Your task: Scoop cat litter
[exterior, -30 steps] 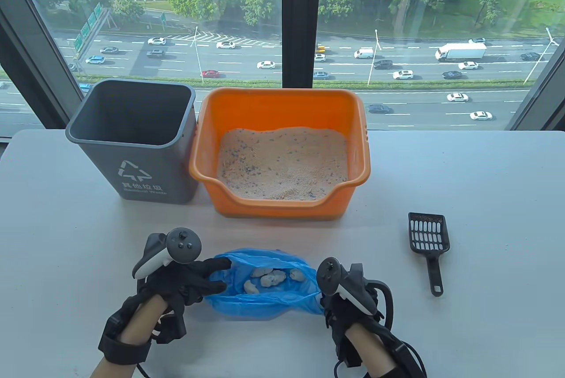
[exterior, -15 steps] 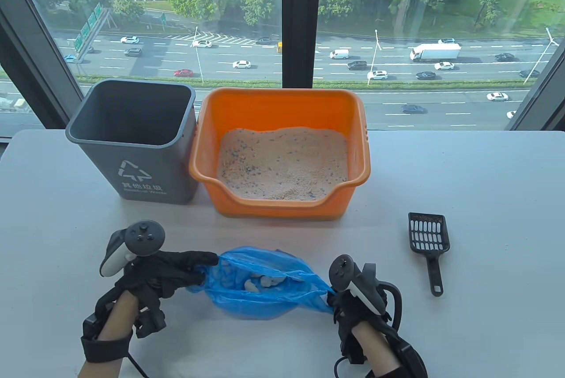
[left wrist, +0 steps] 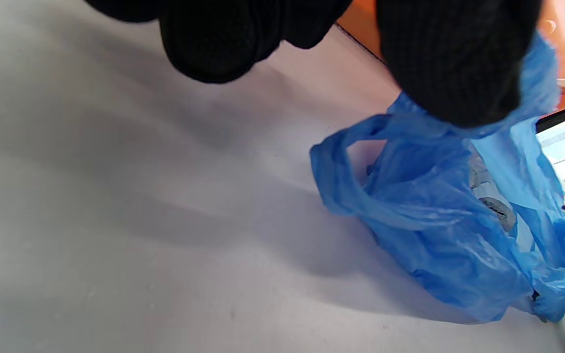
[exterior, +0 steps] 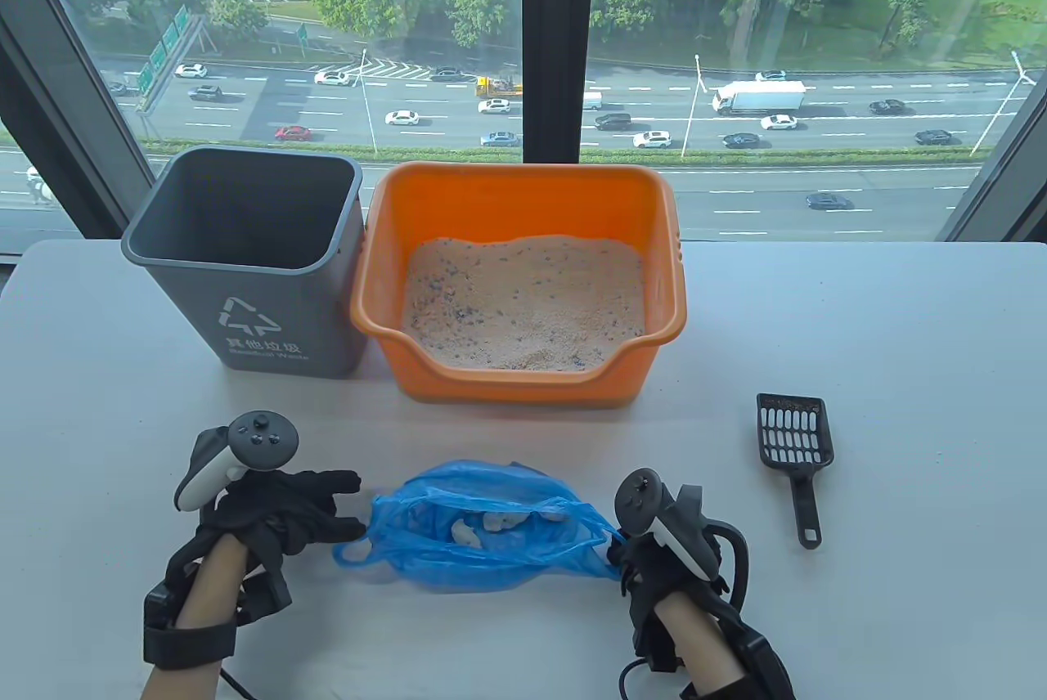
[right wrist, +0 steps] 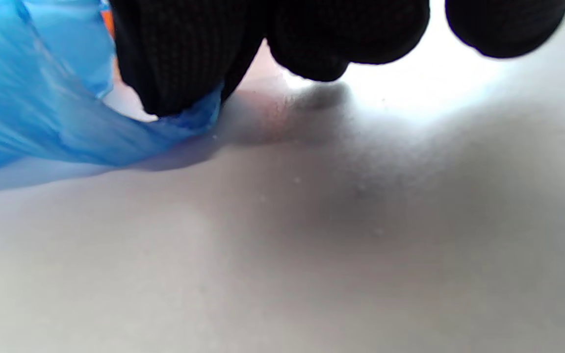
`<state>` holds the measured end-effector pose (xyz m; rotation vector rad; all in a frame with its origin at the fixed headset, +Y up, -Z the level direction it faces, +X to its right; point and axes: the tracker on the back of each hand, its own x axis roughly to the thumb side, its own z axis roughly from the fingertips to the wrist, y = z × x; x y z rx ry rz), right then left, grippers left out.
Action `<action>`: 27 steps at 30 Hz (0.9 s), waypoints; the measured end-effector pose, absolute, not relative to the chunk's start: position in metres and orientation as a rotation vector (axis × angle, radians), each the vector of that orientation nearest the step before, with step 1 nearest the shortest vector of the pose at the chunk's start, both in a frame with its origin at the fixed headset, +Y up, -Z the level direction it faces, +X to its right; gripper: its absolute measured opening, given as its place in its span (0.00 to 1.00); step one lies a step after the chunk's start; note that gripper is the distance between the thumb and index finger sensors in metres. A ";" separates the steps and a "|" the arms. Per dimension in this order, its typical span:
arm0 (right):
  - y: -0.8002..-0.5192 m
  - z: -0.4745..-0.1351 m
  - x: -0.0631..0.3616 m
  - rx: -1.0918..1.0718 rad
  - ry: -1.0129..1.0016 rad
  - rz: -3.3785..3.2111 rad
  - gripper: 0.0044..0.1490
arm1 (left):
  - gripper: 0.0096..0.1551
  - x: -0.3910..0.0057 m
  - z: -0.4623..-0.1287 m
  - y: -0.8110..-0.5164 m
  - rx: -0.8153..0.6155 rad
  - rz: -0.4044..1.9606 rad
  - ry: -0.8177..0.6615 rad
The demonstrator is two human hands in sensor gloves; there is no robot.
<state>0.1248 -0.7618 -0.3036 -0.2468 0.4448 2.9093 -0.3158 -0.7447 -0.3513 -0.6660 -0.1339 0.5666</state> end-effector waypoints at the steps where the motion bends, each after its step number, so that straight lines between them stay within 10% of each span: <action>1: -0.759 -0.304 0.126 -0.257 0.421 2.903 0.18 | 0.59 -0.317 -0.350 -0.744 -0.670 0.595 -0.140; 8: -0.723 -0.301 0.137 -0.270 0.246 2.783 0.19 | 0.61 -0.314 -0.344 -0.736 -0.728 0.730 -0.229; 12: -0.686 -0.296 0.135 -0.213 0.038 2.712 0.19 | 0.22 -0.292 -0.344 -0.731 -0.756 0.654 -0.310; 27: -0.589 -0.283 0.103 -0.060 -0.727 2.545 0.20 | 0.31 -0.295 -0.266 -0.588 0.220 0.669 -0.239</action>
